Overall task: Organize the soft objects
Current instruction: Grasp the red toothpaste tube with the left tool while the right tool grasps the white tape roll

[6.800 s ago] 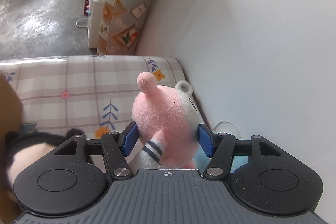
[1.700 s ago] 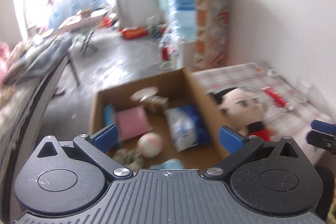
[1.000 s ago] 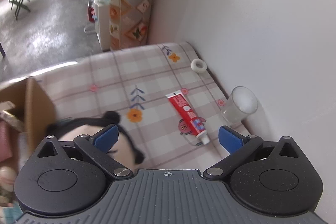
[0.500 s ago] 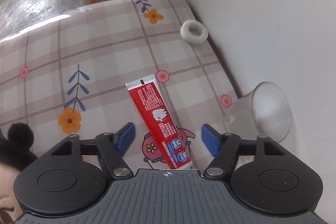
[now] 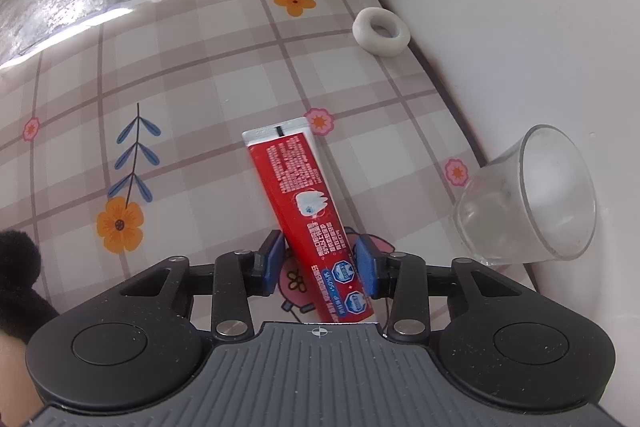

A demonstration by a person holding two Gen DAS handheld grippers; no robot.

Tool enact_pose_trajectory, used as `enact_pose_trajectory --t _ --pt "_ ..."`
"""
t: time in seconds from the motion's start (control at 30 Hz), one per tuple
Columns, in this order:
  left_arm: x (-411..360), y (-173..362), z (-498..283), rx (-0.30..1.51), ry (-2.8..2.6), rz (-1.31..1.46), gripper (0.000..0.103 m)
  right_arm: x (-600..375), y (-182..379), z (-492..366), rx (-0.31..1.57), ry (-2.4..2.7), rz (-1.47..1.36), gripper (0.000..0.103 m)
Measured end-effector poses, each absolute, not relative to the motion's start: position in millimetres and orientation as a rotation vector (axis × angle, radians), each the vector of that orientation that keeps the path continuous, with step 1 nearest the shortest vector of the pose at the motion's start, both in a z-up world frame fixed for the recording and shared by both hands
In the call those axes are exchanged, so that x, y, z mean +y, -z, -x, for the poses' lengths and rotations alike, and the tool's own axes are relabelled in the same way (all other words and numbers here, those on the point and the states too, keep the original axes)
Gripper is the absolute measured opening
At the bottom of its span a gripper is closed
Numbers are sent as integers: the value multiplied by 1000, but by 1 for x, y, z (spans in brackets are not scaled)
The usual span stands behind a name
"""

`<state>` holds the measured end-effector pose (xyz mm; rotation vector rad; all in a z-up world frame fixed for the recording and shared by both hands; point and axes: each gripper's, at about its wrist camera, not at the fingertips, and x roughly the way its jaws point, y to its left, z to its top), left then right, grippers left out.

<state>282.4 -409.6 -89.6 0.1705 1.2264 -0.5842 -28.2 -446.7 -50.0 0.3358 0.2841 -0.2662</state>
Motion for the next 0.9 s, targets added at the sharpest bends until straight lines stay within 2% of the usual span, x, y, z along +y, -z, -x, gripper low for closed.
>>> enact_pose_trajectory --t 0.13,0.27,0.4,0.5,0.6,0.77,0.83,0.9 --pt "-398 89 -283 1225 547 -169 34 -452 31 22 277 263 -282 87" --pt "-379 89 -288 1213 492 -163 34 -458 -5 0 261 227 -208 85" --pt "-361 89 -295 1204 462 -148 34 -466 -37 -52 313 156 -148 82" --pt "-353 90 -299 1209 458 -125 33 -474 -49 -114 429 85 -131 72" --pt "-348 90 -301 1207 456 -115 32 -483 -45 -180 571 54 -131 64" --pt "-335 91 -309 1200 425 -87 32 -494 -11 -266 767 62 -51 57" --pt "-333 91 -313 1201 428 -78 32 -499 7 -288 847 66 -45 45" --pt "-333 92 -314 1200 433 -77 32 -503 23 -308 905 80 -28 41"
